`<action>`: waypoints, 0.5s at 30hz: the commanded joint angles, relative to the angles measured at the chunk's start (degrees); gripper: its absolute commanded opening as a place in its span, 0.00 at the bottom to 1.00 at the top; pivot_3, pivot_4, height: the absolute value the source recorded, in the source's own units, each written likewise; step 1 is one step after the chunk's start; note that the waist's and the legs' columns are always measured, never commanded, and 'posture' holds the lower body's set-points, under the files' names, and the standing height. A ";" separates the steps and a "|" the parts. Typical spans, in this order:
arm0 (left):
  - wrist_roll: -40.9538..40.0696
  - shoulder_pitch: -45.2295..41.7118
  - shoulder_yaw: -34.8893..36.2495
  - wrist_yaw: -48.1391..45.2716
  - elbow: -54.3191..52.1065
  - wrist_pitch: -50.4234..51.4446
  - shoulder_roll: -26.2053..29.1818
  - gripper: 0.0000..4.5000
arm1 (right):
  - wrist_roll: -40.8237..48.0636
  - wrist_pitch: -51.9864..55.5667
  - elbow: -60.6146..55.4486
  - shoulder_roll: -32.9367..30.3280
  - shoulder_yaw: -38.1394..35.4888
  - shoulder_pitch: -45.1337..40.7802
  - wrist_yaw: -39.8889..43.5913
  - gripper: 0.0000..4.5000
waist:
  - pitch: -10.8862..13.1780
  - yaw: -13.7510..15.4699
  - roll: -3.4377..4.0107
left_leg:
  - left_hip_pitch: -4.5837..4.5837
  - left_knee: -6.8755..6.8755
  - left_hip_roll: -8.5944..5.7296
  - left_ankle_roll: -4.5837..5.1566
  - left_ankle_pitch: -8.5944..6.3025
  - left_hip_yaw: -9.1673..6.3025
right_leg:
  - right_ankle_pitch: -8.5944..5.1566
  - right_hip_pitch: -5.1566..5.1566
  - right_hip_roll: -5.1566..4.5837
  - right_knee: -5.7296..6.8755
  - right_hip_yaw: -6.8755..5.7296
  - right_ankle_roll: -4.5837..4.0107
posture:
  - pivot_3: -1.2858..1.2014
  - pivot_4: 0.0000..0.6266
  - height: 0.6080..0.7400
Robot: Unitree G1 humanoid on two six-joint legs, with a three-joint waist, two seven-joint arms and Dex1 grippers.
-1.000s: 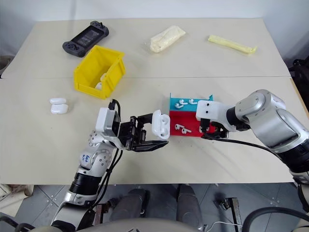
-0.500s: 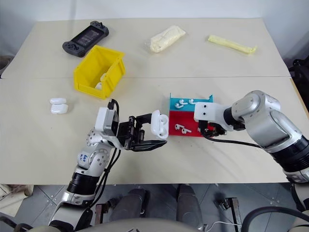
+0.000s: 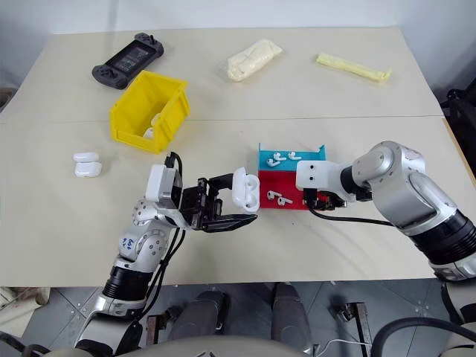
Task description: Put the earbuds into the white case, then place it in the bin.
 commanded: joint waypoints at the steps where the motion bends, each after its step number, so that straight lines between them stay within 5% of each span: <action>1: -0.88 0.43 0.46 0.47 -2.63 -0.19 0.15 0.62 | -1.02 -0.07 -0.56 0.93 -0.70 0.78 -0.28 0.22 | 0.00 0.00 0.00 | 0.00 0.01 0.00 0.00 0.00 0.00 | 0.00 0.01 0.00 0.00 0.00 0.00 | 0.52 0.24 1.00; 3: -0.91 0.46 0.48 0.53 -2.77 -0.10 0.20 0.62 | -1.10 0.25 -0.83 1.13 -0.77 0.82 -0.23 0.11 | 0.00 -0.01 0.00 | 0.02 0.01 0.00 0.00 0.00 0.00 | 0.00 0.02 0.00 0.01 0.00 0.00 | 0.52 0.24 1.00; 10: -1.22 0.54 0.30 0.11 -2.47 0.06 0.14 0.62 | -0.51 1.75 -2.42 0.68 -2.56 1.51 -0.51 0.11 | 0.00 -0.02 0.00 | 0.02 0.00 0.00 0.00 0.00 -0.01 | 0.00 0.02 0.00 0.01 0.00 0.00 | 0.52 0.24 1.00; 15: -1.96 -0.34 -0.09 -0.61 -1.68 1.67 -0.06 0.62 | 8.44 7.89 -8.21 -1.16 -15.06 4.63 0.73 0.11 | 0.01 0.14 0.00 | -0.02 0.00 -0.01 0.00 0.00 -0.06 | 0.00 0.00 -0.02 -0.01 0.01 0.00 | 0.52 0.24 1.00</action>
